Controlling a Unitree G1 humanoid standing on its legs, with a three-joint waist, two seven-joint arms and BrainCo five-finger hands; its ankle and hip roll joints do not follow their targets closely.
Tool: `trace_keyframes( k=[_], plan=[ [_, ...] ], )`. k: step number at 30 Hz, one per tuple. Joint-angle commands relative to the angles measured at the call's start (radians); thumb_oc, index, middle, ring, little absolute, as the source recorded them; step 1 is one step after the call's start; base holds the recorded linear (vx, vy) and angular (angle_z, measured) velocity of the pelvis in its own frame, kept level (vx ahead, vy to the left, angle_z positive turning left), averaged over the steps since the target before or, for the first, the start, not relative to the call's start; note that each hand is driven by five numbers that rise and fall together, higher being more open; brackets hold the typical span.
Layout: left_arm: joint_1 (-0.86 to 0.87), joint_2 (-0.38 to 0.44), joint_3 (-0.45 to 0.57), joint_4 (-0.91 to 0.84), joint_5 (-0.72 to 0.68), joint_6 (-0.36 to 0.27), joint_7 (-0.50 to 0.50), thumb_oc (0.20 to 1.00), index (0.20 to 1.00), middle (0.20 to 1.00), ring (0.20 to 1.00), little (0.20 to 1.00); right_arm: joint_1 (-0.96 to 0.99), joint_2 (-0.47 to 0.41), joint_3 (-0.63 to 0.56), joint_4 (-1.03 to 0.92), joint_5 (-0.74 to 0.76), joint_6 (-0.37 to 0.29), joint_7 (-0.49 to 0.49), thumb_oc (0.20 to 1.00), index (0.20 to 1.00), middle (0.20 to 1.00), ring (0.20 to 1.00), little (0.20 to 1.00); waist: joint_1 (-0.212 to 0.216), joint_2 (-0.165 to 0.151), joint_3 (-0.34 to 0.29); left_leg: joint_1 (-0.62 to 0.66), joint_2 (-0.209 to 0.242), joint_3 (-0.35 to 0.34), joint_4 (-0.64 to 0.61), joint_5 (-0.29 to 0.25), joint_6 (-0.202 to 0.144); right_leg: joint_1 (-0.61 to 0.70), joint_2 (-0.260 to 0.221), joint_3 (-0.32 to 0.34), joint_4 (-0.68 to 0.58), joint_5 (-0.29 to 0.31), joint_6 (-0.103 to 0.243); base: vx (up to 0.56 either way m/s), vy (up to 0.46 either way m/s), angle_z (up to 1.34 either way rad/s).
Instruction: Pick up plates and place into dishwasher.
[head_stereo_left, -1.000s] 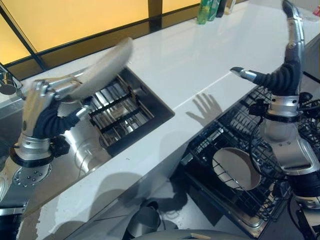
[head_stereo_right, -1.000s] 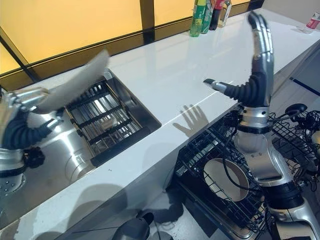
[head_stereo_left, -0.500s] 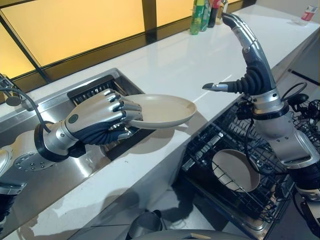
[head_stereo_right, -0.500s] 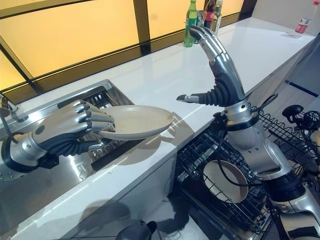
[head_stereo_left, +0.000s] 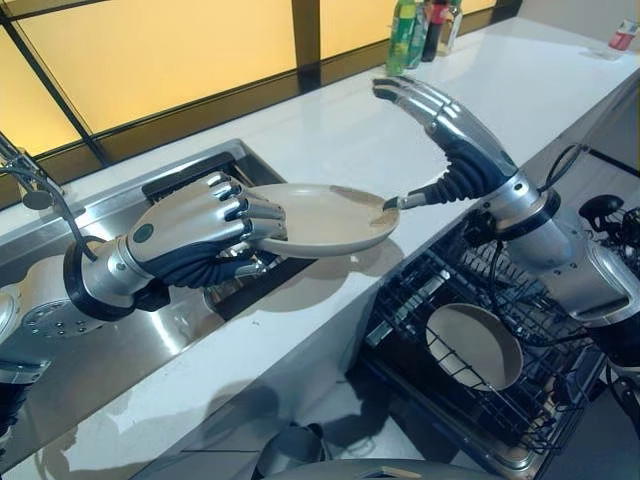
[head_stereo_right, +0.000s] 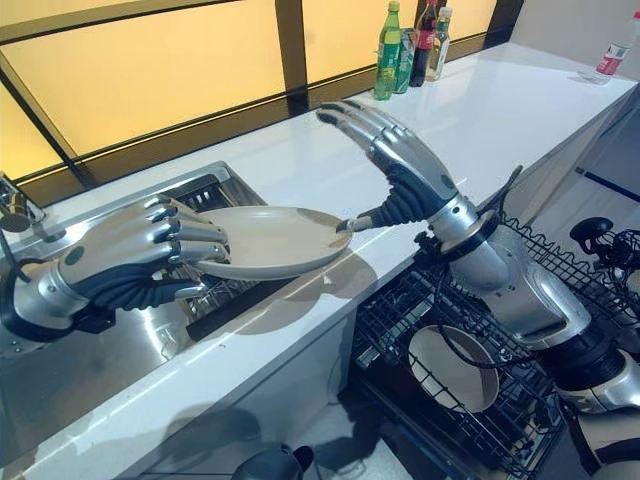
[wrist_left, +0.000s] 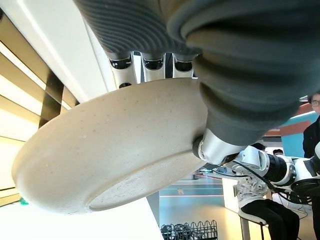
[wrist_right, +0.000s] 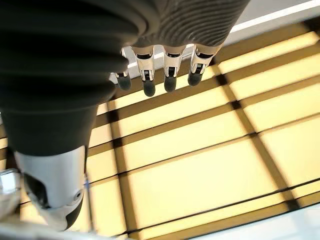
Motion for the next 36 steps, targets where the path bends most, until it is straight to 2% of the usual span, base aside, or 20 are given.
trace_keyframes(
  k=[1, 5, 9, 12, 15, 21, 25, 31, 33, 34, 36],
  plan=[
    [0.074, 0.044, 0.085, 0.022, -0.053, 0.004, 0.073, 0.200, 0.200, 0.200, 0.200, 0.200, 0.052, -0.043, -0.076, -0.016, -0.015, -0.005, -0.034, 1.000, 1.000, 1.000, 1.000, 1.000, 0.000, 0.008, -0.125, 0.007, 0.025, -0.048, -0.203, 0.138, -0.022, -0.039, -0.030, 0.002, 0.173, -0.110, 0.018, 0.00, 0.000, 0.00],
    [0.092, 0.058, 0.113, 0.053, -0.032, 0.013, 0.110, 0.200, 0.200, 0.200, 0.200, 0.200, 0.086, -0.063, -0.123, 0.006, -0.047, 0.002, -0.081, 1.000, 1.000, 1.000, 1.000, 1.000, -0.010, 0.009, -0.129, 0.009, 0.032, -0.036, -0.203, 0.136, -0.023, -0.035, -0.031, 0.003, 0.166, -0.104, 0.020, 0.00, 0.000, 0.00],
    [0.118, 0.056, 0.140, 0.067, -0.026, 0.011, 0.118, 0.200, 0.200, 0.200, 0.200, 0.200, 0.106, -0.064, -0.197, 0.060, -0.028, -0.027, -0.120, 1.000, 1.000, 1.000, 1.000, 1.000, -0.020, 0.013, -0.128, 0.014, 0.039, -0.028, -0.207, 0.135, -0.026, -0.033, -0.030, 0.007, 0.163, -0.104, 0.021, 0.00, 0.000, 0.00],
    [0.134, 0.065, 0.169, 0.065, -0.033, 0.006, 0.109, 0.200, 0.200, 0.200, 0.200, 0.200, 0.127, -0.070, -0.228, 0.066, -0.021, -0.035, -0.097, 1.000, 1.000, 1.000, 1.000, 1.000, -0.027, 0.014, -0.127, 0.017, 0.040, -0.023, -0.211, 0.136, -0.025, -0.032, -0.031, 0.012, 0.160, -0.104, 0.021, 0.00, 0.000, 0.00],
    [0.135, 0.080, 0.180, 0.061, -0.035, 0.012, 0.112, 0.200, 0.200, 0.200, 0.200, 0.200, 0.152, -0.081, -0.228, 0.030, -0.003, -0.044, -0.027, 1.000, 1.000, 1.000, 1.000, 1.000, -0.036, 0.014, -0.127, 0.019, 0.042, -0.015, -0.213, 0.137, -0.024, -0.034, -0.031, 0.017, 0.159, -0.104, 0.022, -0.01, 0.003, -0.03],
    [0.076, 0.065, 0.116, 0.058, -0.011, 0.026, 0.138, 0.200, 0.200, 0.200, 0.200, 0.200, 0.106, -0.057, -0.116, -0.032, 0.041, -0.039, 0.075, 1.000, 1.000, 1.000, 1.000, 1.000, -0.038, 0.012, -0.126, 0.021, 0.051, -0.003, -0.208, 0.134, -0.029, -0.034, -0.034, 0.017, 0.160, -0.105, 0.021, -0.01, 0.004, -0.08],
    [0.024, 0.044, 0.052, 0.066, 0.021, 0.028, 0.158, 0.200, 0.200, 0.200, 0.200, 0.200, 0.051, -0.033, -0.038, -0.041, 0.069, -0.045, 0.110, 1.000, 1.000, 1.000, 1.000, 1.000, -0.036, 0.012, -0.121, 0.020, 0.050, -0.005, -0.202, 0.131, -0.031, -0.035, -0.033, 0.016, 0.166, -0.110, 0.016, 0.00, 0.002, -0.01],
    [-0.012, 0.023, 0.012, 0.049, -0.023, 0.026, 0.139, 0.200, 0.200, 0.200, 0.200, 0.200, -0.003, 0.000, 0.036, -0.062, 0.089, -0.037, 0.115, 1.000, 1.000, 1.000, 1.000, 1.000, -0.016, 0.007, -0.117, 0.017, 0.046, -0.019, -0.199, 0.132, -0.030, -0.038, -0.031, 0.007, 0.176, -0.115, 0.012, 0.00, 0.000, 0.00],
    [-0.016, 0.011, 0.006, 0.048, -0.075, 0.037, 0.129, 0.200, 0.200, 0.200, 0.200, 0.200, -0.022, 0.017, 0.065, -0.067, 0.106, -0.035, 0.114, 1.000, 1.000, 1.000, 1.000, 1.000, -0.009, 0.004, -0.118, 0.017, 0.043, -0.023, -0.200, 0.134, -0.029, -0.039, -0.030, 0.004, 0.176, -0.115, 0.012, 0.01, -0.019, 0.04],
    [-0.023, -0.017, -0.002, 0.057, -0.128, 0.031, 0.097, 0.200, 0.200, 0.200, 0.200, 0.200, -0.033, 0.038, 0.082, -0.076, 0.113, -0.035, 0.113, 1.000, 1.000, 1.000, 1.000, 1.000, -0.004, 0.002, -0.117, 0.015, 0.042, -0.025, -0.199, 0.133, -0.027, -0.038, -0.030, 0.004, 0.174, -0.115, 0.011, 0.01, -0.013, 0.04],
    [-0.012, -0.065, -0.004, 0.051, -0.088, 0.007, 0.083, 0.200, 0.200, 0.200, 0.200, 0.200, -0.034, 0.078, 0.093, -0.082, 0.100, -0.039, 0.117, 1.000, 1.000, 1.000, 1.000, 1.000, 0.004, 0.001, -0.114, 0.013, 0.041, -0.028, -0.197, 0.134, -0.027, -0.038, -0.030, 0.004, 0.174, -0.114, 0.012, 0.00, 0.000, 0.00]
  ],
)
